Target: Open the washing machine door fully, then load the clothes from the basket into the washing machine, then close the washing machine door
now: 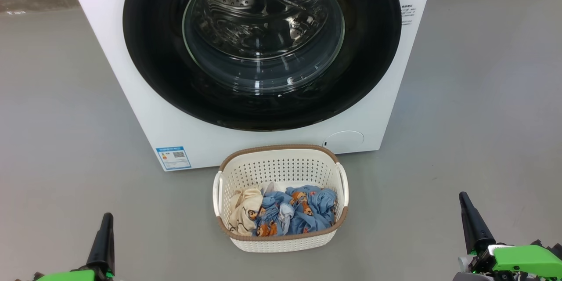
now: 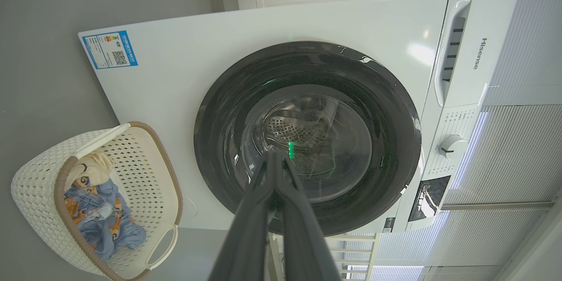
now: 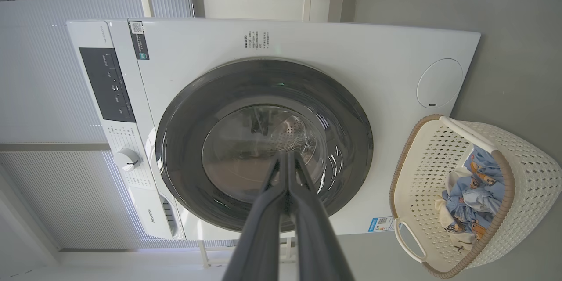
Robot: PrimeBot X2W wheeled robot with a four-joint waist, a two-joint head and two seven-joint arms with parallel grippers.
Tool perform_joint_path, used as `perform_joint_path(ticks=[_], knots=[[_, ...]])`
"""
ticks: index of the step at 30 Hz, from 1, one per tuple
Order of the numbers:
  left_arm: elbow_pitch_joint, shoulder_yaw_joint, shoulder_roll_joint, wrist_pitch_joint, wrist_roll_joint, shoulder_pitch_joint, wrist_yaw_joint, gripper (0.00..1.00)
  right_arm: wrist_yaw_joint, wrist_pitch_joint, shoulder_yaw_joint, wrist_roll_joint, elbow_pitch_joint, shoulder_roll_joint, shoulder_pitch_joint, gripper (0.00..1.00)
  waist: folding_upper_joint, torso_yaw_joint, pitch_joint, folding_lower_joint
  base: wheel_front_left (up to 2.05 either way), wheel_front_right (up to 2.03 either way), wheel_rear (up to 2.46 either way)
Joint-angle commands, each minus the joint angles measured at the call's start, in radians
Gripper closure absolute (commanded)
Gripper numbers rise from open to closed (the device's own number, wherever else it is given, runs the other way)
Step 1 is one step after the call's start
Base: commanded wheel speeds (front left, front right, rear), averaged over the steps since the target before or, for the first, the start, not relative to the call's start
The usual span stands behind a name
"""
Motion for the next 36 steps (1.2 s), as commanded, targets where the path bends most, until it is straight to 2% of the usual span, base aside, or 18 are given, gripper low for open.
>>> perform_joint_path(ticks=[1,25,26,31,34,36], knots=[[-0.024,0.033,0.015,0.008,0.005,-0.04,-0.011,1.0,0.002,0.008,0.023,0.004,-0.025,-0.009,-0.041,1.0,0.0,0.0,0.0,0.0,0.0,0.0,0.0],[-0.024,0.034,0.015,0.008,0.005,-0.04,-0.011,1.0,0.002,0.008,0.023,0.004,-0.025,-0.009,-0.041,1.0,0.0,0.0,0.0,0.0,0.0,0.0,0.0],[0.003,0.0,-0.001,0.0,0.0,0.001,0.001,0.0,0.0,-0.001,0.0,0.0,0.003,0.0,0.001,0.0,0.0,0.0,0.0,0.0,0.0,0.0,0.0],[0.019,-0.004,-0.008,-0.003,0.001,0.011,0.001,0.0,0.0,-0.004,0.001,-0.002,0.021,0.006,0.01,0.0,0.0,0.0,0.001,0.0001,0.0,0.0,0.0],[0.011,-0.008,-0.007,-0.011,0.004,0.008,0.0,0.0,0.0,-0.011,0.003,-0.006,0.016,0.005,0.006,0.0,0.0,0.0,-0.001,0.0021,0.0,0.0,0.0],[0.007,-0.01,-0.007,-0.014,0.006,0.007,0.0,0.0,0.0,-0.014,0.005,-0.008,0.013,0.005,0.005,0.0,0.0,0.0,-0.002,0.0018,0.0,0.0,0.0]])
